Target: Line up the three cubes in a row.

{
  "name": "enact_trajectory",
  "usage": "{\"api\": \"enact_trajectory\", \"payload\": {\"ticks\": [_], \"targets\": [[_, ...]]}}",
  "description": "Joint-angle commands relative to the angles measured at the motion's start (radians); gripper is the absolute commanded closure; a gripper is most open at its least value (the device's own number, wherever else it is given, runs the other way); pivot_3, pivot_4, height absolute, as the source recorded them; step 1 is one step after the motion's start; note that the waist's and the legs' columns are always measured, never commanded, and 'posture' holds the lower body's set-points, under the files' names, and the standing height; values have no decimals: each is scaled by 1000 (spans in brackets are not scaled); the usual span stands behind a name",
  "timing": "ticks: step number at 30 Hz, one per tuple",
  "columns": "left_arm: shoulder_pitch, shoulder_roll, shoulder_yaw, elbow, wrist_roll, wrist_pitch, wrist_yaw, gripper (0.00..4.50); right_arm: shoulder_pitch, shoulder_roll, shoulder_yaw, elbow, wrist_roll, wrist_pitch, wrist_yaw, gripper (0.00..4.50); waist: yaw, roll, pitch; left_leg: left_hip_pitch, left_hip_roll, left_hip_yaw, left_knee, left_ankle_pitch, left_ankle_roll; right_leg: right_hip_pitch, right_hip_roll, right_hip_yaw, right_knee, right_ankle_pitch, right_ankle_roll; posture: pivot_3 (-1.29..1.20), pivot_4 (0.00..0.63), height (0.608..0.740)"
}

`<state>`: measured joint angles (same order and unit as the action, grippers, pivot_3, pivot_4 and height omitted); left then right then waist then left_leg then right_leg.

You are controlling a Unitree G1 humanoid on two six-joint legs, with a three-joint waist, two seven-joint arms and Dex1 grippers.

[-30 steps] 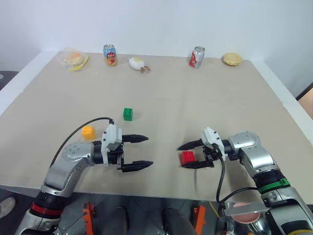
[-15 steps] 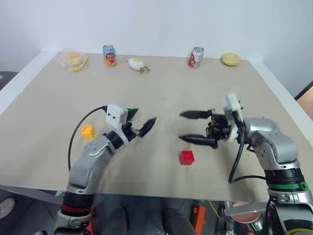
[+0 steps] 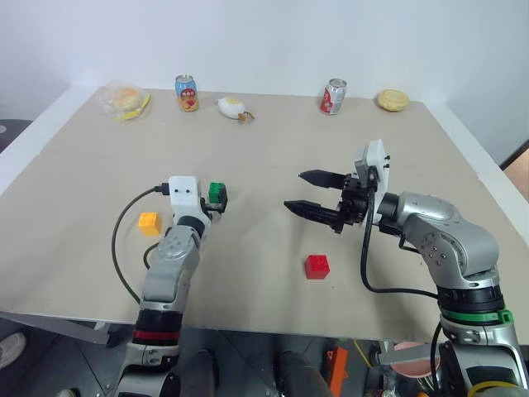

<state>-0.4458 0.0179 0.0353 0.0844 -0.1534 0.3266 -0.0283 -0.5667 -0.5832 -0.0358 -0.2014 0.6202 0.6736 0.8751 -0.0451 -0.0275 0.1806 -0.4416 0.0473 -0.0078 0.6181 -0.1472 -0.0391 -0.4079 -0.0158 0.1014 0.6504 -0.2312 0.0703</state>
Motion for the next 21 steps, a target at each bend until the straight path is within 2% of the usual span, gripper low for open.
{"api": "enact_trajectory", "payload": {"ticks": [1, 13, 14, 15, 17, 21], "targets": [[-53, -6, -11, 61, 25, -45, -1, 0, -23, 8, -6, -13, -4, -18, -8, 26, 0, 0, 0, 0, 0, 0, 0, 0, 0, 0, 0, 0, 0, 0, 0, 0, 150, 733], [-107, -12, -5, 182, 37, -73, -22, 0, -16, 31, -4, -32, -7, -19, -25, 26, 0, 0, 0, -1, 0, 0, -1, 0, 0, -1, 0, 0, 0, 0, 1, 0, 150, 733], [-111, -13, -3, 187, 38, -77, -22, 532, -16, 32, -5, -33, -6, -19, -27, 0, 0, 0, 0, -1, 0, 0, -1, 0, 0, -1, 0, 0, 0, 0, 1, 0, 150, 733], [-114, -14, -2, 192, 38, -82, -24, 728, -15, 33, -5, -34, -5, -19, -29, 0, 0, 0, 0, -1, 0, 0, -1, 0, 0, -1, 0, 0, 0, 0, 1, 0, 150, 733], [-117, -16, -1, 197, 37, -88, -27, 1524, -14, 35, -7, -36, -4, -18, -32, 0, 0, 0, 0, -1, 0, 0, -1, 0, 0, -1, 0, 0, 0, 0, 1, 0, 150, 733], [-119, -18, 1, 203, 39, -96, -26, 2838, -9, 35, -11, -33, -8, -24, -37, 0, 0, 0, 0, -1, 0, 0, -1, 0, 0, -1, 0, 0, 0, 0, 1, 0, 150, 733]]}}
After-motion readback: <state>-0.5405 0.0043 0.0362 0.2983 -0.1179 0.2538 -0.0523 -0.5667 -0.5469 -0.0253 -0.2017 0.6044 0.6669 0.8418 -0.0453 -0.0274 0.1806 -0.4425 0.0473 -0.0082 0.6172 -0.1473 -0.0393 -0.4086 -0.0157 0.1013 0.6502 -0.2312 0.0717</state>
